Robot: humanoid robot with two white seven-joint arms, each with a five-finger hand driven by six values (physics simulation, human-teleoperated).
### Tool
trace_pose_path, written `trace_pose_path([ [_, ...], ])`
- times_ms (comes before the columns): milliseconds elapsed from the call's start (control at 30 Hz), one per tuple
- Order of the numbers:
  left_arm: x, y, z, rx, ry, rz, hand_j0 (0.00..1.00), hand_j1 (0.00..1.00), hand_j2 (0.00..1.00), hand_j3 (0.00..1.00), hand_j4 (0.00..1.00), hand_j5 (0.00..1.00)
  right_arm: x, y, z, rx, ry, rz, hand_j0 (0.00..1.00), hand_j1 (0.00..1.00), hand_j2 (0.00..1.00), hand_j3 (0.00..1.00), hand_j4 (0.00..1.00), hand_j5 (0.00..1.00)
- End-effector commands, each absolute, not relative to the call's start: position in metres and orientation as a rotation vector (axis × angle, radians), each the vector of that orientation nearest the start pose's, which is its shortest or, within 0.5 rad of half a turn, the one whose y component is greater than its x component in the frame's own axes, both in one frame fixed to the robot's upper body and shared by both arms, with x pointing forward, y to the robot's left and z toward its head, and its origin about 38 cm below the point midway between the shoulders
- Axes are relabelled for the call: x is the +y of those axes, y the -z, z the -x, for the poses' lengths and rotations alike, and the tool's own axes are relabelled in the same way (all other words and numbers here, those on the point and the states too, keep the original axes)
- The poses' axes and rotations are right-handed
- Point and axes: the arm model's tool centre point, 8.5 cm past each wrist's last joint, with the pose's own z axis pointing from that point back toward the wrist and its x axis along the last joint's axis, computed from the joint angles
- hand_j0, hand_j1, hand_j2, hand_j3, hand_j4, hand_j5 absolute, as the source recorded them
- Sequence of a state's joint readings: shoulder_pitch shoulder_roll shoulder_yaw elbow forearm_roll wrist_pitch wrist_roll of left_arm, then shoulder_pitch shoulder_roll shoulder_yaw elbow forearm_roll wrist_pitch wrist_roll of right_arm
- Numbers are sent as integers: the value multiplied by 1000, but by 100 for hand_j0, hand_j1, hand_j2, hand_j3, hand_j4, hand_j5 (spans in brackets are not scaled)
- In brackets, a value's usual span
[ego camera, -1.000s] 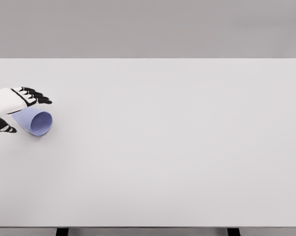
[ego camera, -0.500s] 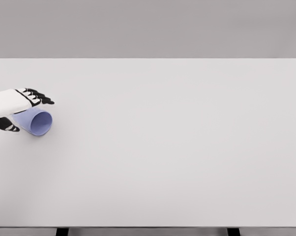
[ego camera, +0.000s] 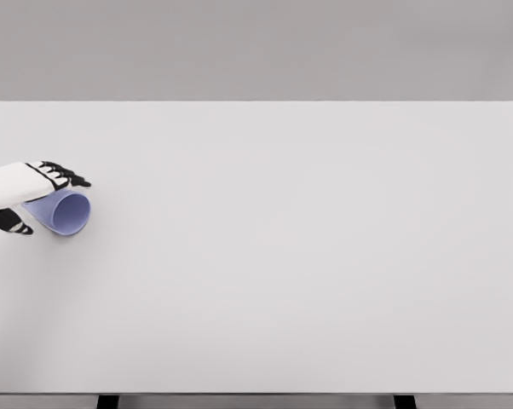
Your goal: Flip the cup with left arm and place it on the table
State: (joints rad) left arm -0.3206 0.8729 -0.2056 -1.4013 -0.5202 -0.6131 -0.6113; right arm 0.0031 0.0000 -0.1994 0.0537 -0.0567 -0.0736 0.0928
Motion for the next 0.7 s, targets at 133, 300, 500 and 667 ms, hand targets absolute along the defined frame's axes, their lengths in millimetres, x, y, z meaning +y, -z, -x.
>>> trace_pose_path([
  [133, 421, -177, -406, -1100, 1917, -564, 100, 100, 100, 100, 100, 100, -262, 261, 11, -40, 254, 0, 100, 100, 100, 100, 100, 100],
  [300, 417, -170, -408, -1099, 1913, -555, 100, 100, 100, 100, 100, 100, -262, 261, 11, -40, 254, 0, 100, 100, 100, 100, 100, 100],
  [500, 420, -166, -410, -1076, 1909, -563, 98, 98, 98, 98, 98, 98, -262, 261, 11, -40, 254, 0, 100, 100, 100, 100, 100, 100],
  [667, 415, -168, -414, -1088, 1911, -570, 96, 96, 96, 96, 96, 96, -262, 261, 11, -39, 254, 1, 100, 100, 100, 100, 100, 100],
])
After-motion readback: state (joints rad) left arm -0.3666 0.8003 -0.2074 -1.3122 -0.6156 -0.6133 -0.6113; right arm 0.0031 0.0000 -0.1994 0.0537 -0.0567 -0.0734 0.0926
